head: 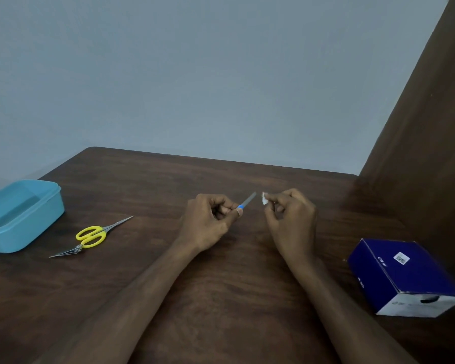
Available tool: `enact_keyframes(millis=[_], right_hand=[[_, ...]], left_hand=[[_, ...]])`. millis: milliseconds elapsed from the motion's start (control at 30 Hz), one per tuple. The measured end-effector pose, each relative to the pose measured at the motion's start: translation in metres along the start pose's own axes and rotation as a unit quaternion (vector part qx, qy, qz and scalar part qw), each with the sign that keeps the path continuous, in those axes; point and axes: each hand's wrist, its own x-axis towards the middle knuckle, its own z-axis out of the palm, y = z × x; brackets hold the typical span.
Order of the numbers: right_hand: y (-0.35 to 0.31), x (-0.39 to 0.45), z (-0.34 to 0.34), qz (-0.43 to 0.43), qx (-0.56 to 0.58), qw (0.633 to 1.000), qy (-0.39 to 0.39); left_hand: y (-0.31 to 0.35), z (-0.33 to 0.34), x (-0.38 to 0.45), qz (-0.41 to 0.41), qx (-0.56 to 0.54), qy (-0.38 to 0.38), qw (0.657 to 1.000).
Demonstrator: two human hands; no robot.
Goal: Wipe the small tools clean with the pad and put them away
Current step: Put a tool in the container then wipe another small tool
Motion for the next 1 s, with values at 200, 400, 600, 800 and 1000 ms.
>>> enact_keyframes(millis=[200, 400, 600, 800, 1000], right_hand=[[-0.007, 0.0, -0.005, -0.066, 0.019, 0.997, 0.023], [0.002, -0.001, 0.005, -0.056, -0.003, 0.997, -0.053], [-0.012, -0.006, 0.004, -0.178, 0.021, 0.977, -0.119], [0.005, 0.002, 0.003, -0.093, -0.019, 0.994, -0.055], [-0.006, -0.003, 0.006, -0.157, 0.014, 0.984, -0.08]], left_hand=[[0.003, 0.001, -0.003, 0.021, 0.064, -0.007, 0.998], [0.008, 0.0, -0.008, 0.037, 0.149, -0.007, 0.988], [0.01, -0.003, -0.008, 0.04, 0.167, 0.017, 0.985], [0.007, -0.001, -0.007, 0.034, 0.153, 0.016, 0.987], [0.007, -0.002, -0.007, 0.034, 0.151, 0.019, 0.988]])
